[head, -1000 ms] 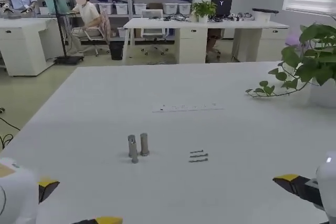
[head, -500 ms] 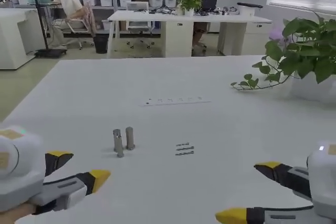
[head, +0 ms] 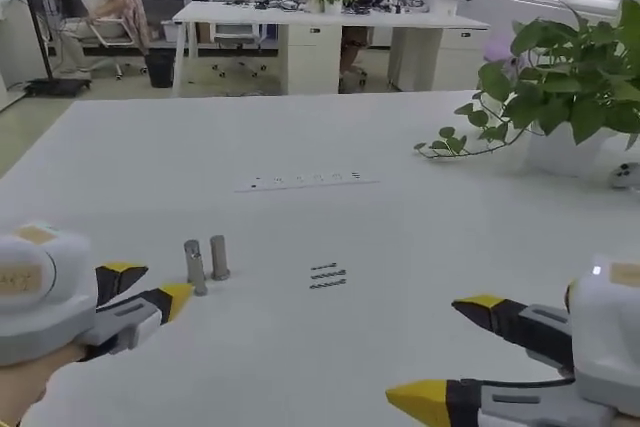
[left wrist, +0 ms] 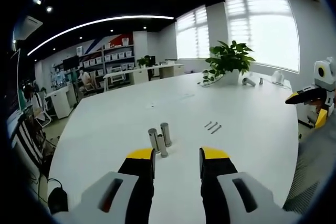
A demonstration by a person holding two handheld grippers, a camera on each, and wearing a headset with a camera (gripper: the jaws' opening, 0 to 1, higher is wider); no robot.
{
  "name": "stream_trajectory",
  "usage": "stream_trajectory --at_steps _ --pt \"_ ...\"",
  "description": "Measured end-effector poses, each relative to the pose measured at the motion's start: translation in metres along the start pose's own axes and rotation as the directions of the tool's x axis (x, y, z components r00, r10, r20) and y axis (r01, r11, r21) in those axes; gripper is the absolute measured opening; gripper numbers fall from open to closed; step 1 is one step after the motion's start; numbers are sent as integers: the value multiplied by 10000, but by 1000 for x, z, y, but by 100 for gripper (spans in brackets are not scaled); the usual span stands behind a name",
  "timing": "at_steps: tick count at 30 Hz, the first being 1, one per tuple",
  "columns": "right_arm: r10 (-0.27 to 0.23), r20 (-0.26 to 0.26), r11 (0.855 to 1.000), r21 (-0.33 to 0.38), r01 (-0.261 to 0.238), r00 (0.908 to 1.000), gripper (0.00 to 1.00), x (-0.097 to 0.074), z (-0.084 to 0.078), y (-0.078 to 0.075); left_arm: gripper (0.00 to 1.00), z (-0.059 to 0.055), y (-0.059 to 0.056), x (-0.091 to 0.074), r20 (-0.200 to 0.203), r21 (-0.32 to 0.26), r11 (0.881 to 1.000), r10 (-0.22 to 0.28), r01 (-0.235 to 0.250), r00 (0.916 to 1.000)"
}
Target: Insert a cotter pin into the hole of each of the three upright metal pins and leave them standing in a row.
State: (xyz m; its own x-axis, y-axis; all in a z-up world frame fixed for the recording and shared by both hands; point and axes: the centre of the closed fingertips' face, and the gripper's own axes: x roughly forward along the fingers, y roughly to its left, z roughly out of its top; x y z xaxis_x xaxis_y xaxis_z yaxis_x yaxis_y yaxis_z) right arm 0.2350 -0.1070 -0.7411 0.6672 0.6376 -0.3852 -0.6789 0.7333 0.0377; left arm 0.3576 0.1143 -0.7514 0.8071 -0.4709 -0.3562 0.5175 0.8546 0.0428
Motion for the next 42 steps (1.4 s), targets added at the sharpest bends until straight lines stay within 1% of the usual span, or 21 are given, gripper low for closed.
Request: stream_trajectory --at_steps 2,5,8,12,15,17,23,27,29,31,35,37,40,42 --pt "39 31 10000 56 -39 10000 79 2 1 0 32 -2 4 8 -45 -49 10000 18 -19 10000" --pt "95 37 9999 84 -95 9999 79 5 2 -1 31 -6 11 21 -258 -145 9999 59 -63 9996" --pt "142 -19 9999 74 -142 9999 79 7 2 -2 30 -6 15 32 -271 -228 9997 32 -38 9996" --pt "152 -80 9999 82 -151 9999 79 10 4 -5 29 -11 21 47 -414 -444 9990 78 -96 9991" --pt "159 -146 9998 147 -157 9998 79 12 4 -8 27 -14 22 57 -478 -506 9987 0 -24 9989" --pt "174 -165 9997 158 -171 9997 79 14 5 -10 27 -18 23 65 -644 -453 9990 -17 -12 9979" --pt "257 -272 9996 139 -253 9993 80 19 5 -10 26 -26 23 82 -911 -376 9993 -77 43 9958" --pt "291 -342 9995 96 -288 9990 80 21 5 -9 23 -29 26 91 -1090 -317 9995 -53 19 9940" --pt "288 -350 9996 85 -285 9990 80 22 6 -9 22 -30 26 94 -1106 -408 9992 -100 56 9938" --pt "282 -351 9996 82 -279 9990 80 22 6 -10 20 -31 26 97 -1125 -361 9993 -63 23 9936" --pt "280 -391 9996 79 -278 9988 79 23 5 -9 18 -36 28 102 -1331 -311 9995 -37 -4 9911" --pt "296 -418 9995 102 -292 9987 79 23 4 -9 17 -40 31 105 -1435 -272 9996 32 -72 9896" --pt "292 -467 9995 136 -286 9985 79 24 1 -9 16 -43 33 108 -1517 -389 9992 53 -113 9884" --pt "285 -478 9995 171 -277 9985 79 25 0 -9 14 -44 32 109 -1507 -462 9989 -14 -56 9886"
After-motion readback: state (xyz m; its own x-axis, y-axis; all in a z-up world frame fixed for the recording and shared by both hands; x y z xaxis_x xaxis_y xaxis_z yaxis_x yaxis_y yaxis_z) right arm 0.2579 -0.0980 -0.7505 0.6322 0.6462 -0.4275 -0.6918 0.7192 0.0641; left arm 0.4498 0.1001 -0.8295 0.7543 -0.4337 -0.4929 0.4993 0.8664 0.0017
